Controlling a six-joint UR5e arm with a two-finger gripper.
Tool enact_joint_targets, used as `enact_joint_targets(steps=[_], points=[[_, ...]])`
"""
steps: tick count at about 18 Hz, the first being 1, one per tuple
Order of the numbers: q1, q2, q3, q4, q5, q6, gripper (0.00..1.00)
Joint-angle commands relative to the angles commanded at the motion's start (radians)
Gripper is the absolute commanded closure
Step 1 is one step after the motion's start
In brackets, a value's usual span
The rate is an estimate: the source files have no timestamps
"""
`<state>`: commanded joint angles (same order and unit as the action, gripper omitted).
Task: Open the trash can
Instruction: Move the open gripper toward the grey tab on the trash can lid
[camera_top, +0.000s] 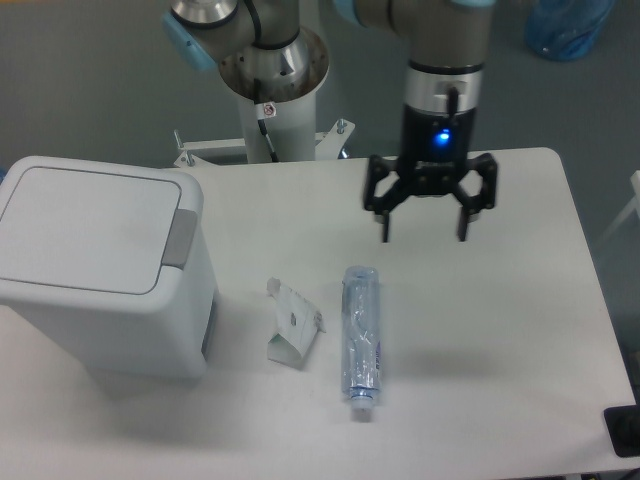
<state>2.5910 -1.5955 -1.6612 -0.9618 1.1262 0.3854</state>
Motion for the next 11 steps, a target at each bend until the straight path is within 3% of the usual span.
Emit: enact_joint_targets(steps=[4,11], points=[[-0.040,0.054,-0.023,0.000,-0.055,-0.075,0.00],[-0.124,0.057,-0.031,0.014,-0.043,-0.161,0.00]])
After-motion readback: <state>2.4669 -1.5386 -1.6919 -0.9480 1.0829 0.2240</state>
